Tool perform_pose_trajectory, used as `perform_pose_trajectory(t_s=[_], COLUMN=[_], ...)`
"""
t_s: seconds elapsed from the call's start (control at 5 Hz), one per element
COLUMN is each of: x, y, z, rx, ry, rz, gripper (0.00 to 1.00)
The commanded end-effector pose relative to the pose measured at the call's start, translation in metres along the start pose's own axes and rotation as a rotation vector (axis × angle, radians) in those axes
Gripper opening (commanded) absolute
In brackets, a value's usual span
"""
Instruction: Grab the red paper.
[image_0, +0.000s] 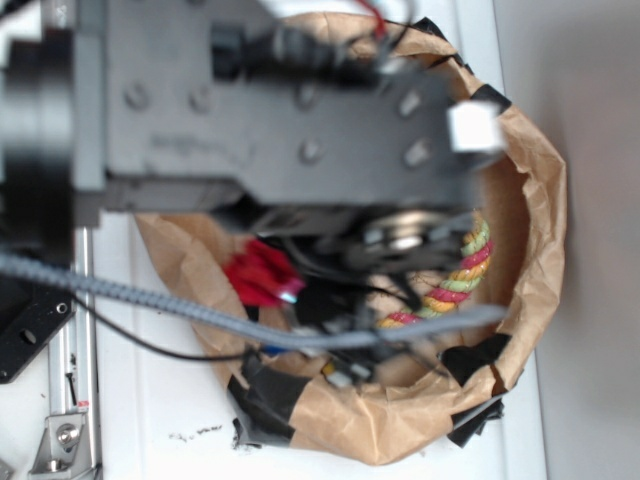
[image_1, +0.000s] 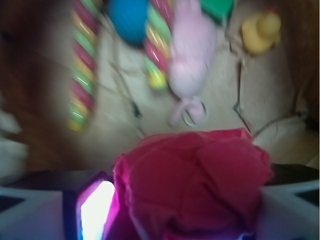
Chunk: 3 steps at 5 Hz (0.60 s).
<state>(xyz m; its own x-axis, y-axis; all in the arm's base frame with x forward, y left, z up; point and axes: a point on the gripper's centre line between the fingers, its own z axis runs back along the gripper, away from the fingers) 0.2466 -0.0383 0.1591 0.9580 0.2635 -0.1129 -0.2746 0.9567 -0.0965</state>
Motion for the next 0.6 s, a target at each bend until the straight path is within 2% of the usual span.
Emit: perform_pose_trajectory(t_s=[0.0,0.2,0.4], x=[-0.002,-0.001,0.006], y=[-0.02,-0.012,-0.002], z=[0.07,0.066,0.062], rx=[-0.022,-0.162,-0.124], ry=[-0.156,-0.215,-0.21], rz=[0.171,0.225,0.245], gripper=[0.0,0.0,0.0])
